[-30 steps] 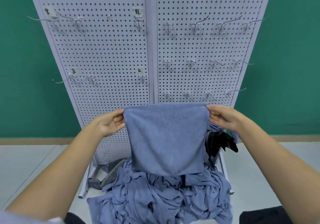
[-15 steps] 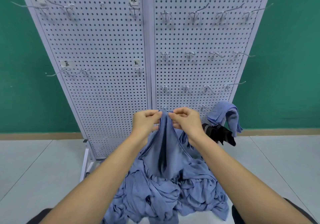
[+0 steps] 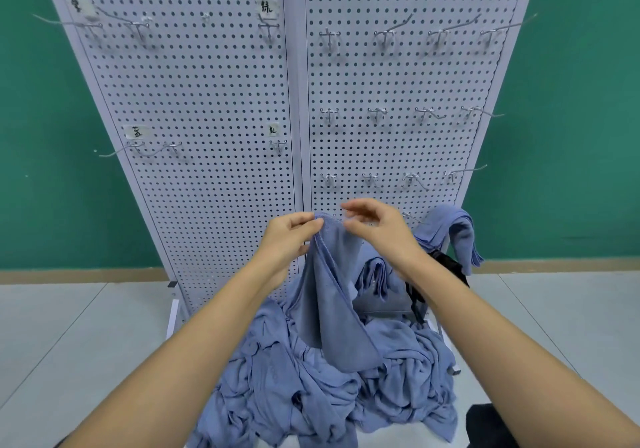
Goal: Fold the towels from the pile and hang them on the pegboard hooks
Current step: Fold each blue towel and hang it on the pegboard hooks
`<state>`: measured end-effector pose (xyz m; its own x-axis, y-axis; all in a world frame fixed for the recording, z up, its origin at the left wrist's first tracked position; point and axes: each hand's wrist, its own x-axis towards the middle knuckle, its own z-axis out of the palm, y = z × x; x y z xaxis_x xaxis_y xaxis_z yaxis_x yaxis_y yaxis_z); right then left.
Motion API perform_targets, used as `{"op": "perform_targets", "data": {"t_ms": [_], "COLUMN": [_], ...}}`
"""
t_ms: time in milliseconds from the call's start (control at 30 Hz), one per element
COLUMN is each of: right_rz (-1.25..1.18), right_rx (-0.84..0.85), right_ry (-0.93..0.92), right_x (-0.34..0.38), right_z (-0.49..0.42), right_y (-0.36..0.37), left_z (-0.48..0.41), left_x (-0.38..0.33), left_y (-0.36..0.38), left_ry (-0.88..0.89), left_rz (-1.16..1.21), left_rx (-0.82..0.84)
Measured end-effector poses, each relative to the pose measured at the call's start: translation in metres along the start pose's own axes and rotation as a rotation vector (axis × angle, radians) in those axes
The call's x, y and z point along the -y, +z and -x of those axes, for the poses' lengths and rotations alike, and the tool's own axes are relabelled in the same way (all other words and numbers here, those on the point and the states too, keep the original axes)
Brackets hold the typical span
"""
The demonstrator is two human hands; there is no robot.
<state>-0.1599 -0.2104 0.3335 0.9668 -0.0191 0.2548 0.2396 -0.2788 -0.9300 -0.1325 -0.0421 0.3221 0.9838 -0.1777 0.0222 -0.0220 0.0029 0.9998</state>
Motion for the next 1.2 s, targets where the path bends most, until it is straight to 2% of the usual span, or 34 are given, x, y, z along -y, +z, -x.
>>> {"op": "perform_targets", "data": {"t_ms": [67, 133, 233, 400, 567, 700, 800, 833, 900, 967, 1033, 1100, 1200], "right_rz": [0.263, 0.47, 0.504, 0.583, 0.683, 0.651, 0.575, 0.533, 0.435, 0.344, 0.246, 0.145, -0.033], "right_rx": [0.055, 0.19, 0.358, 0.329, 0.345, 0.292, 0.18, 0.15, 0.095, 0.05, 0.013, -0.024, -0.085], "right_ry": [-0.106, -0.124, -0.064, -0.213, -0.26, -0.271, -0.241, -0.228, -0.203, -0.19, -0.166, -0.146, -0.125], "right_x": [0.004, 0.008, 0.015, 0.029, 0.046, 0.061, 0.069, 0.072, 0.077, 0.082, 0.086, 0.089, 0.091], "right_z": [-0.008, -0.017, -0.029, -0.039, -0.041, -0.043, -0.045, -0.046, -0.046, -0.047, -0.049, -0.05, -0.046], "right_y": [-0.013, -0.02, -0.024, -0.021, -0.021, -0.029, -0.036, -0.037, -0.038, -0.039, -0.039, -0.042, -0.049], "left_z": [0.001, 0.001, -0.001, -0.001, 0.0, -0.001, -0.004, -0.004, -0.001, 0.005, 0.008, 0.008, 0.007], "left_x": [-0.006, -0.011, -0.018, -0.019, -0.011, 0.006, 0.028, 0.036, 0.054, 0.071, 0.086, 0.099, 0.1], "left_y": [-0.001, -0.001, -0.002, -0.006, -0.002, -0.006, -0.007, -0.007, -0.004, -0.001, 0.001, 0.006, 0.02], "left_ry": [0.02, 0.038, 0.056, 0.113, 0.022, -0.053, -0.057, -0.101, -0.305, -0.536, -0.695, -0.804, -0.822], "left_rz": [-0.004, -0.015, -0.007, 0.016, -0.223, -0.374, -0.37, -0.316, -0.128, 0.014, 0.224, 0.556, 0.902], "left_rx": [0.082, 0.155, 0.17, 0.131, 0.144, 0.203, 0.08, 0.014, -0.045, -0.009, 0.043, 0.146, 0.245]}}
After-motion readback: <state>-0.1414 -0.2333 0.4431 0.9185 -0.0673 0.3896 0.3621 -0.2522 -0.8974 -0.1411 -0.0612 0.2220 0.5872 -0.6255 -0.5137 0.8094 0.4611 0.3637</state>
